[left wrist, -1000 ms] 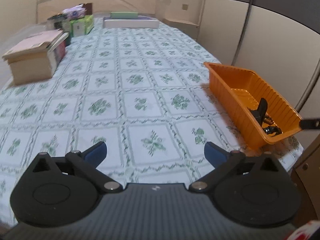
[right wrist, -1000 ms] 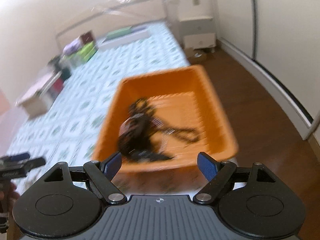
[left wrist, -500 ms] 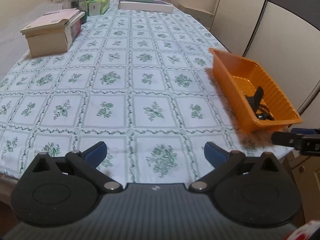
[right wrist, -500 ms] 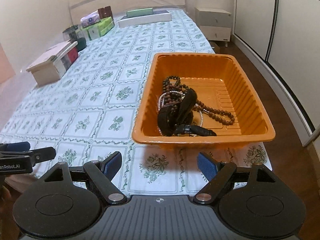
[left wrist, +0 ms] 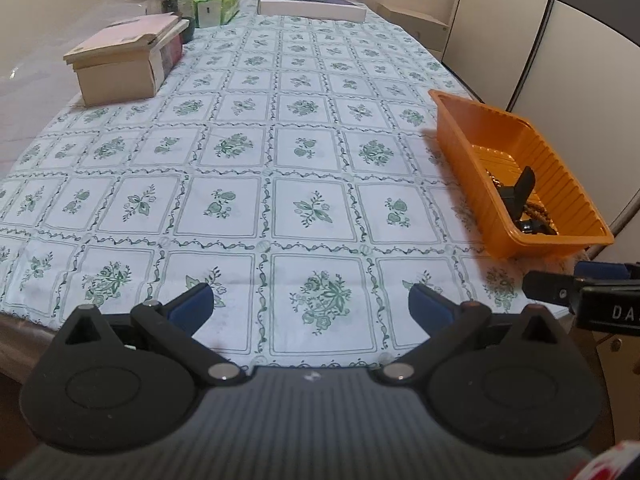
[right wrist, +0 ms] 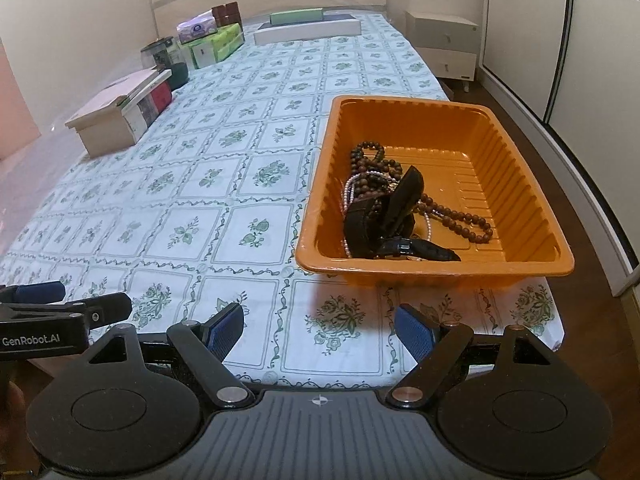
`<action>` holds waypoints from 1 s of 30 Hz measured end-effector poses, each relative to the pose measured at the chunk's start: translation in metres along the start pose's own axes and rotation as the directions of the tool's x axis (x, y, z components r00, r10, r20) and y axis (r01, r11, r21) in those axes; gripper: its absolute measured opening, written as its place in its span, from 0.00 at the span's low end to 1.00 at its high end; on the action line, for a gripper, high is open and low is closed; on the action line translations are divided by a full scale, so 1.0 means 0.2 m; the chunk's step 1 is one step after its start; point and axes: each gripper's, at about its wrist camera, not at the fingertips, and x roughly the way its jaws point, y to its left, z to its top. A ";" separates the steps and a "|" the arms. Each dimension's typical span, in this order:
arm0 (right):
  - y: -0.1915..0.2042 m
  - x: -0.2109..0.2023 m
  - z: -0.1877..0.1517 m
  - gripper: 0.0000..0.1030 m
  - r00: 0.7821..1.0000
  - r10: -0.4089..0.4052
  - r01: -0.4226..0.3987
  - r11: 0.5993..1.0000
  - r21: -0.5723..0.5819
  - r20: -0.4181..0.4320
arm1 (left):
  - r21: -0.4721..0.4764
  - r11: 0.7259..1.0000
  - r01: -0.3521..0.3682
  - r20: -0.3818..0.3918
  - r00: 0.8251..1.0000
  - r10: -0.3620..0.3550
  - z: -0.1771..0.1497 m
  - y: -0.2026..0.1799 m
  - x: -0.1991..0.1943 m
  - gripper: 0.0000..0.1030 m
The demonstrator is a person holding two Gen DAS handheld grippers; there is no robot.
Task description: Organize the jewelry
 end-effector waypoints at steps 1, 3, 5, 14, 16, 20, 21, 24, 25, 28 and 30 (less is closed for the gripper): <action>0.00 0.00 0.00 0.80 1.000 0.000 0.000 1.000 0.000 0.000 | 0.002 1.000 -0.004 0.002 1.000 0.004 0.00 0.00 0.00 1.00; 0.00 0.00 0.00 0.80 1.000 0.003 -0.003 1.000 0.001 0.002 | 0.004 1.000 -0.010 0.006 1.000 0.010 0.00 0.00 -0.01 1.00; 0.00 0.00 0.00 0.80 1.000 0.005 -0.005 1.000 0.002 0.001 | 0.002 1.000 -0.015 0.007 1.000 0.015 0.00 0.00 -0.01 1.00; 0.01 -0.01 -0.01 0.80 1.000 0.003 -0.003 1.000 -0.003 0.006 | -0.004 1.000 -0.009 0.007 1.000 0.009 -0.01 -0.02 -0.01 1.00; 0.01 -0.01 -0.01 0.80 1.000 0.001 -0.001 1.000 -0.007 0.006 | -0.002 1.000 -0.008 0.008 1.000 0.008 -0.01 -0.02 -0.01 1.00; 0.01 -0.01 0.00 0.80 1.000 0.001 -0.001 1.000 -0.010 0.006 | 0.000 1.000 -0.007 0.010 1.000 0.007 -0.01 -0.03 -0.01 1.00; 0.01 -0.01 0.00 0.80 1.000 0.001 -0.001 1.000 -0.009 0.006 | 0.000 1.000 -0.006 0.010 1.000 0.006 -0.01 -0.03 -0.01 1.00; 0.01 -0.01 0.00 0.80 1.000 0.002 -0.002 1.000 -0.009 0.006 | -0.003 1.000 0.000 0.012 1.000 0.000 0.00 -0.03 -0.02 1.00; 0.01 -0.01 0.00 0.80 1.000 0.001 -0.001 1.000 -0.008 0.006 | -0.004 1.000 0.002 0.011 1.000 -0.002 0.00 -0.03 -0.01 1.00; 0.01 -0.01 0.00 0.80 1.000 -0.001 0.001 1.000 -0.010 0.005 | -0.003 1.000 0.006 0.012 1.000 -0.006 0.00 -0.03 -0.02 1.00; 0.01 -0.01 0.00 0.80 1.000 -0.001 0.001 1.000 -0.010 0.005 | -0.002 1.000 0.009 0.011 1.000 -0.009 0.00 -0.03 -0.02 1.00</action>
